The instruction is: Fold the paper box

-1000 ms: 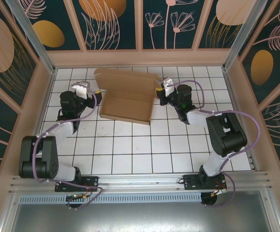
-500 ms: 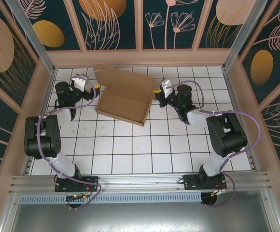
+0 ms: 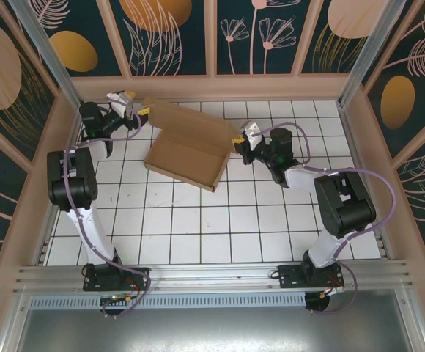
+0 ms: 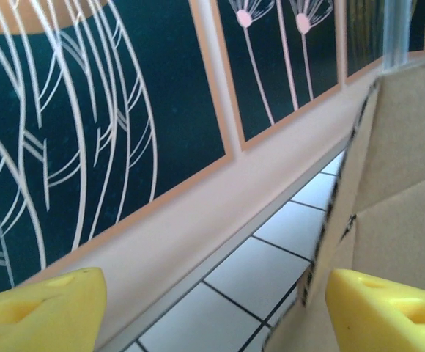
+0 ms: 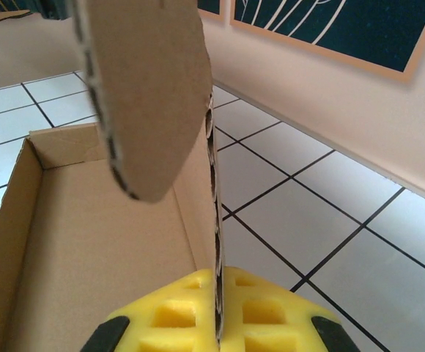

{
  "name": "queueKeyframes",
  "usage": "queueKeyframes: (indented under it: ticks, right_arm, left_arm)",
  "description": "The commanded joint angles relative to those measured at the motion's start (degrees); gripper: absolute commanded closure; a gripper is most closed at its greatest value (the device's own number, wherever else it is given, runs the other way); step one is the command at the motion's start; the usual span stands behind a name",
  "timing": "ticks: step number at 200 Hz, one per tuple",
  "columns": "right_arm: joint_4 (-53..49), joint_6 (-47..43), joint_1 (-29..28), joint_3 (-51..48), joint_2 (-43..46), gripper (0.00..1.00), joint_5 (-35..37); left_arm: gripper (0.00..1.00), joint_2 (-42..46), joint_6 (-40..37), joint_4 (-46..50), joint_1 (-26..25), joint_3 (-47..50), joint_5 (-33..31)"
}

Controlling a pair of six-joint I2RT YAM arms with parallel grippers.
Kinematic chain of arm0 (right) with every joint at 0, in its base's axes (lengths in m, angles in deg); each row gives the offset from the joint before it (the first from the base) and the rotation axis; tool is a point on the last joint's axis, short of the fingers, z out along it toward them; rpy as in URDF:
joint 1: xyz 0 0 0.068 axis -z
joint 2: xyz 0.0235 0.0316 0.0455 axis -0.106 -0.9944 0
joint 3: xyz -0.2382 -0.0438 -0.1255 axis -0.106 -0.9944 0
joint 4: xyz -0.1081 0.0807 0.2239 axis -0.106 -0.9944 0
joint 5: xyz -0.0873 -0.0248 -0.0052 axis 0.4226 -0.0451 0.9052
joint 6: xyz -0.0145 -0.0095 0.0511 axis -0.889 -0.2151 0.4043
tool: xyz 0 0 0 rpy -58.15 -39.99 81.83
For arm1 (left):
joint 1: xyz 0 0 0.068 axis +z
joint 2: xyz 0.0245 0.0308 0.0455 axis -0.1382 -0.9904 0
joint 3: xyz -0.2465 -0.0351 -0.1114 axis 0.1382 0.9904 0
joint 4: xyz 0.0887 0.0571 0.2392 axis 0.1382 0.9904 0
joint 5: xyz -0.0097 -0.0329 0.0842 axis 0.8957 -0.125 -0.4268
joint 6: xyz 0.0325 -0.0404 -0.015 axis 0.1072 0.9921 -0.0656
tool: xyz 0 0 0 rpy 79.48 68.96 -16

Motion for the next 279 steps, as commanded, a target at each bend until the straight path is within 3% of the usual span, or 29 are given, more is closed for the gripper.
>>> queueKeyframes:
  ticks: [1, 37, 64, 81, 108, 121, 128, 150, 175, 202, 226, 237, 260, 279]
  right_arm:
    - [-4.97, -0.7, 0.15, 0.29, 0.63, 1.0, -1.75]
    - [-5.12, -0.82, 0.17, 0.31, 0.0, 1.0, -1.22]
    - [-4.94, -0.65, 0.17, 0.3, -0.52, 1.0, -0.77]
    - [-4.47, 0.5, 0.13, 0.8, -1.05, 1.0, 0.6]
    - [-3.9, 3.94, 0.16, 1.84, -2.28, 1.0, 7.25]
    - [-3.42, 5.25, -0.04, 1.8, -2.37, 1.0, 10.55]
    - [-3.11, 5.99, -0.14, 1.79, -2.21, 1.0, 12.32]
    - [-2.74, 7.15, -0.91, 1.69, -1.81, 1.0, 16.24]
    - [-4.15, 6.45, -2.87, 2.47, -1.85, 1.0, 22.63]
    - [-3.46, 6.41, -5.85, 2.15, -1.78, 1.0, 28.7]
    - [-1.9, 8.14, -8.02, 1.86, -1.17, 1.0, 33.88]
    - [-1.31, 9.72, -8.56, 1.84, -0.9, 1.0, 35.92]
    - [0.04, 12.07, -9.44, 1.47, 0.08, 1.0, 37.31]
    - [1.51, 13.9, -10.74, 0.92, 0.98, 1.0, 41.64]
  left_arm:
    - [0.24, -3.1, -0.18, 2.08, -0.04, -2.39, 7.08]
    - [0.28, -5.68, -6.84, 14.47, -1.45, -5.87, 10.46]
    - [0.36, -6.35, -6.23, 15.52, -2.42, -6.84, 11.52]
    - [0.47, -5.75, -9.24, 19.83, -3.12, -7.79, 11.7]
    - [0.75, -2.96, -13.31, 24.56, -3.85, -5.74, 10.45]
    - [0.83, -0.62, -13.31, 23.8, -3.97, -2.95, 9.62]
    - [0.82, 1.0, -13.71, 23.4, -4.13, -0.96, 8.77]
    - [0.84, 5.91, -13.56, 20.31, -4.73, 5.48, 4.26]
    - [0.97, 10.71, -11.67, 17.7, -6.26, 11.59, -0.59]
    - [0.89, 17.36, -8.81, 12.45, -9.6, 20.31, -8.03]
    - [0.92, 22.19, 0.94, 5.77, -12.08, 25.9, -16.72]
    - [0.86, 24.09, 4.59, 3.77, -13.63, 28.14, -23.08]
    - [0.89, 27.17, 11.19, 2.27, -15.46, 31.24, -31.47]
    - [0.9, 29.72, 11.87, 2.78, -17.34, 33.56, -35.54]
